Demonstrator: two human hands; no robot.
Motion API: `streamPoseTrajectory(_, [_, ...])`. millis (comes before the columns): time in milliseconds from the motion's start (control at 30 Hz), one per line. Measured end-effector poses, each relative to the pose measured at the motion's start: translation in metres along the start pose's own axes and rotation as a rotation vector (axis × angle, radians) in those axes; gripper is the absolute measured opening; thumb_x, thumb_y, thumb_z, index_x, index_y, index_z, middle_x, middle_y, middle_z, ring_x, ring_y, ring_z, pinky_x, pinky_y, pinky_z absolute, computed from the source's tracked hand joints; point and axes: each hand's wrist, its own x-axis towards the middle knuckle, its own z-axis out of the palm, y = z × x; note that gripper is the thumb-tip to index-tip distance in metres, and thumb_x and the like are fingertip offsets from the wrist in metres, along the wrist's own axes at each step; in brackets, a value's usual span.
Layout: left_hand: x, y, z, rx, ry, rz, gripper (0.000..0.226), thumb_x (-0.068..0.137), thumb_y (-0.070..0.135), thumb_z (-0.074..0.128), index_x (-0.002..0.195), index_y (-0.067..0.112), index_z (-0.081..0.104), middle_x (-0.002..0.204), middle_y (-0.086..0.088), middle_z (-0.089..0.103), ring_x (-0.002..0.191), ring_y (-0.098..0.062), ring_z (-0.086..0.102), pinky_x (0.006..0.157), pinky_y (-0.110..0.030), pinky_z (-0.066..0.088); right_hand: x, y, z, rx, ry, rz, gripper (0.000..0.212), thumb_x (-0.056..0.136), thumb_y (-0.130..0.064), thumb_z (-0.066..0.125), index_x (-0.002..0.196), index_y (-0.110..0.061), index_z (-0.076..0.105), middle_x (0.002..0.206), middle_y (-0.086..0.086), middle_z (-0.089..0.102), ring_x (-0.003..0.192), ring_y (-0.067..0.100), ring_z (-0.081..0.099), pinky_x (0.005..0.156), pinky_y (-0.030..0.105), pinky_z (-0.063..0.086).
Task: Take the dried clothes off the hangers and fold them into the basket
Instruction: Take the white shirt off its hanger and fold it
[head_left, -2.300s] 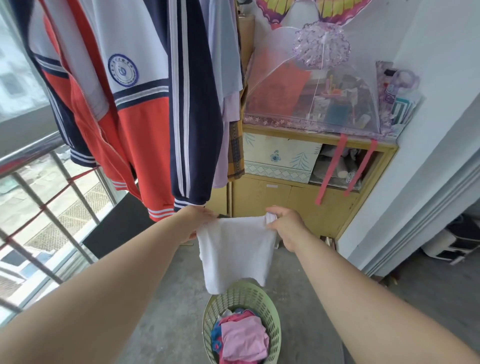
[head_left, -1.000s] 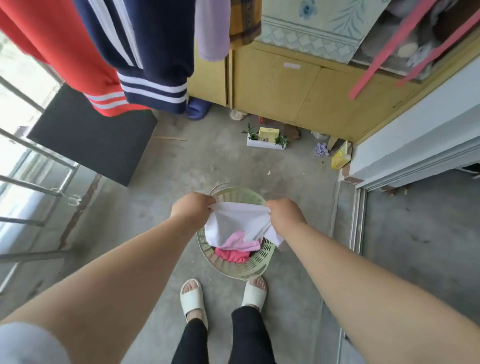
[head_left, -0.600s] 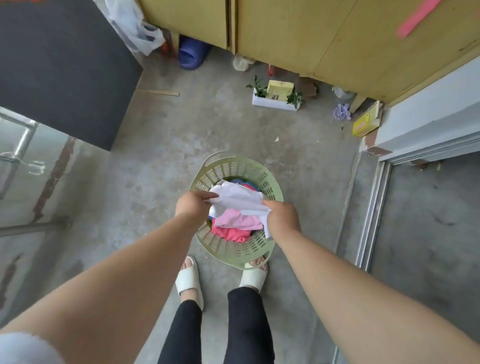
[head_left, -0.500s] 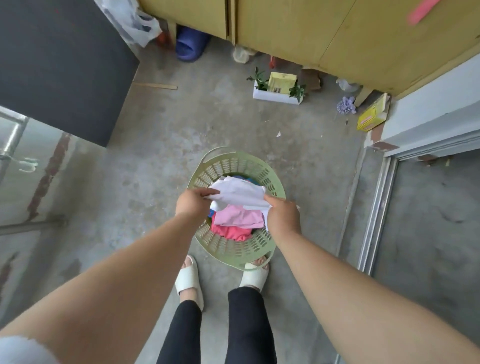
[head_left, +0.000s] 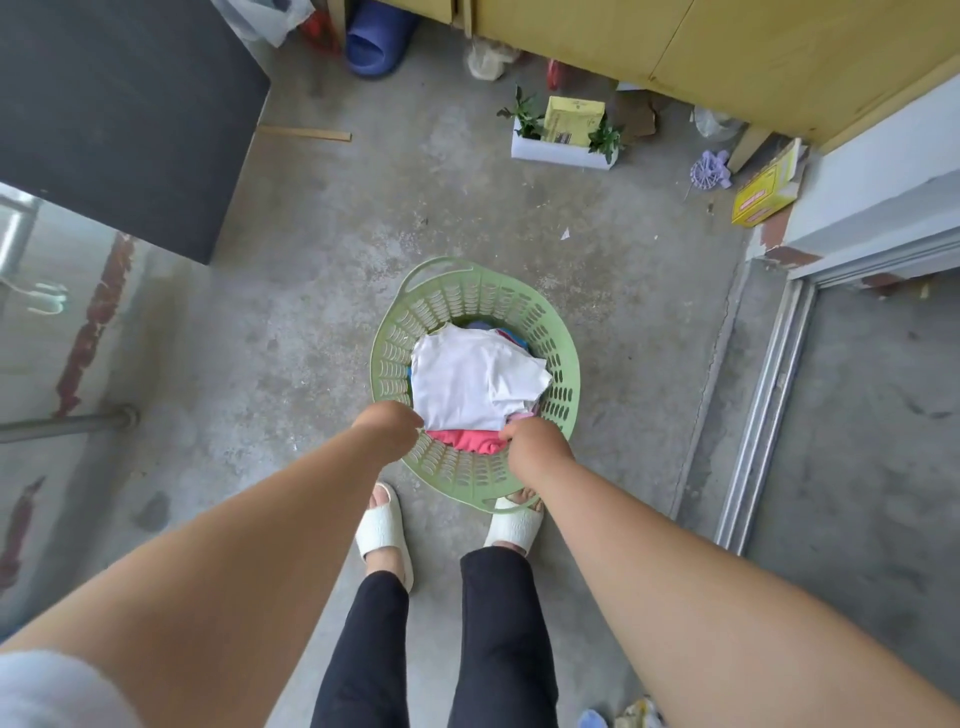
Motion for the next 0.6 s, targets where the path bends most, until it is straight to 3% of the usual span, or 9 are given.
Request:
streamPoseTrajectory(100, [-0.009, 0.012, -0.008, -0.086, 0.043, 0.016, 0.044, 0.093, 0.003, 0.04, 0.129, 0.023, 0.058, 0.137, -0.005, 0.051, 0.117, -0.026, 0.057, 0.09, -0.028, 0.047, -0.006, -0.004, -0.014, 0.011, 0.087, -0.062, 0.043, 0.091, 0.0, 0.043, 0.13, -0.011, 0.058, 0.135, 0.014, 0.054, 0.122, 0.032, 0.052, 0.097, 0.031, 0.044])
streamPoseTrajectory(233, [-0.031, 0.022, -0.017, -0.127, 0.075, 0.078, 0.043, 0.091, 0.002, 0.042, 0.122, 0.025, 0.061, 0.134, -0.005, 0.054, 0.108, -0.027, 0.062, 0.063, -0.022, 0.044, -0.025, -0.008, -0.027, 0.055, 0.152, -0.107, 0.046, 0.093, -0.005, 0.045, 0.138, -0.014, 0.052, 0.141, 0.012, 0.05, 0.128, 0.031, 0.047, 0.104, 0.032, 0.04])
streamPoseTrajectory(433, [-0.079, 0.027, -0.03, -0.18, 0.073, 0.116, 0.034, 0.092, 0.008, 0.048, 0.118, 0.023, 0.063, 0.13, -0.005, 0.057, 0.098, -0.028, 0.064, 0.048, -0.017, 0.037, -0.073, -0.02, -0.046, 0.081, 0.147, -0.111, 0.05, 0.095, -0.006, 0.043, 0.144, -0.015, 0.043, 0.147, 0.013, 0.042, 0.134, 0.03, 0.04, 0.106, 0.031, 0.035])
streamPoseTrajectory(533, [-0.114, 0.025, -0.043, -0.181, 0.109, 0.142, 0.03, 0.092, 0.012, 0.052, 0.117, 0.023, 0.064, 0.126, -0.005, 0.058, 0.079, -0.02, 0.056, 0.049, -0.018, 0.037, -0.106, -0.032, -0.061, 0.086, 0.12, -0.109, 0.049, 0.098, -0.012, 0.041, 0.146, -0.016, 0.037, 0.152, 0.014, 0.034, 0.138, 0.031, 0.034, 0.109, 0.033, 0.032])
streamPoseTrajectory(600, [-0.134, 0.023, -0.054, -0.18, 0.125, 0.165, 0.028, 0.092, 0.015, 0.054, 0.117, 0.022, 0.064, 0.124, -0.005, 0.059, 0.086, -0.021, 0.058, 0.063, -0.02, 0.043, -0.128, -0.041, -0.072, 0.046, 0.159, -0.111, 0.05, 0.096, -0.012, 0.044, 0.146, -0.012, 0.036, 0.15, 0.01, 0.038, 0.137, 0.026, 0.036, 0.107, 0.03, 0.033])
